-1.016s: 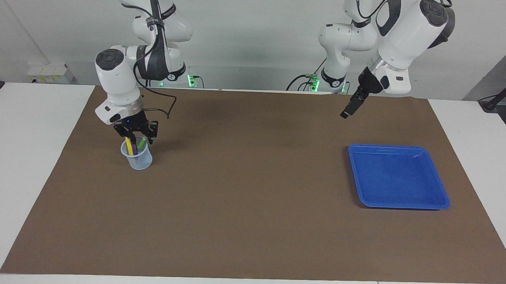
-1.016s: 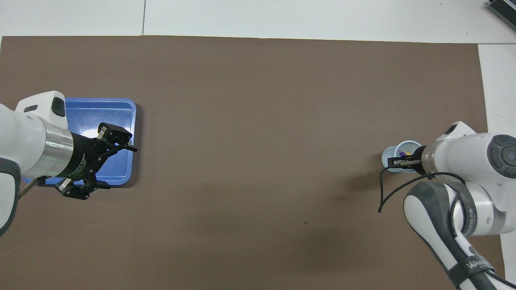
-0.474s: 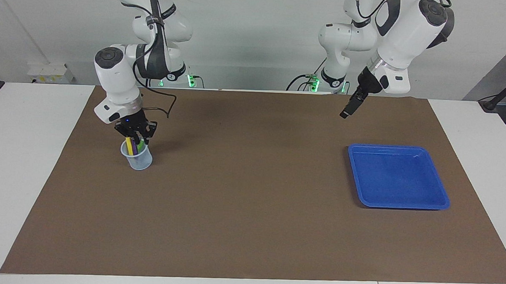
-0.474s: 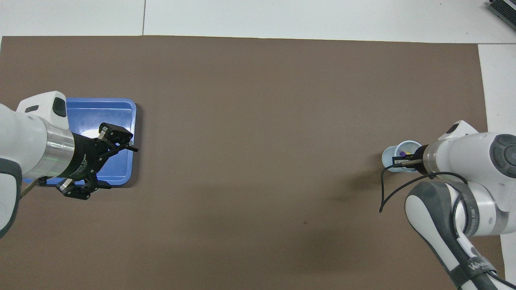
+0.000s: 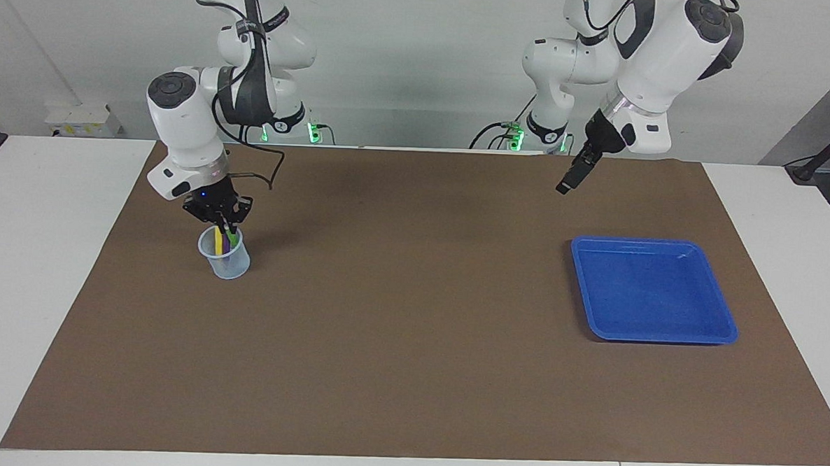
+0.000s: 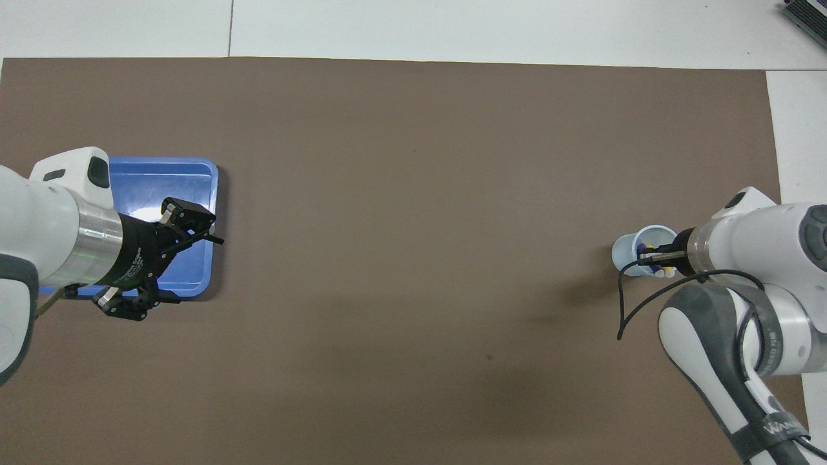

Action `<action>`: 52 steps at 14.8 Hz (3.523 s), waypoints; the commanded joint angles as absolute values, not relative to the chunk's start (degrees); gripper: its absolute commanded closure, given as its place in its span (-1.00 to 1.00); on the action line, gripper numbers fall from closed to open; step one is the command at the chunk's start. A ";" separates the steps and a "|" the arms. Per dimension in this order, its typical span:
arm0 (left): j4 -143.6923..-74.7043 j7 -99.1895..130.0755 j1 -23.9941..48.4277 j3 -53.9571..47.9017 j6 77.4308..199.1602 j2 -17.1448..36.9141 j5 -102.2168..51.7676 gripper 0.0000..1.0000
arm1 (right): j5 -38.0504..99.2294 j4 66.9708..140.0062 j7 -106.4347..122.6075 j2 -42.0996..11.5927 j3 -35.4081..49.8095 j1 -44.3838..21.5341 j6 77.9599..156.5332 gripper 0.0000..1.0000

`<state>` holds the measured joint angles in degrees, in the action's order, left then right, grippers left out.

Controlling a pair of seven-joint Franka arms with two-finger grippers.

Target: Right arm passes pens to left for tray arrangement

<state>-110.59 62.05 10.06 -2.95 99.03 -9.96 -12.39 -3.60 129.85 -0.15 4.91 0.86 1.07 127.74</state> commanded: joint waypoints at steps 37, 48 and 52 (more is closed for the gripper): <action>-114.61 64.33 11.69 -2.29 101.25 -12.74 -17.31 -1.00 | 20.46 110.21 -0.17 11.69 1.23 0.35 98.17 1.00; -114.52 92.50 16.95 -2.29 108.10 -12.13 -19.51 -1.00 | 38.48 111.71 -4.47 11.60 9.65 -0.09 106.42 1.00; -113.65 104.81 22.75 -2.29 109.42 -11.78 -19.60 -1.00 | 44.72 112.50 -6.33 11.60 13.62 -0.17 110.82 1.00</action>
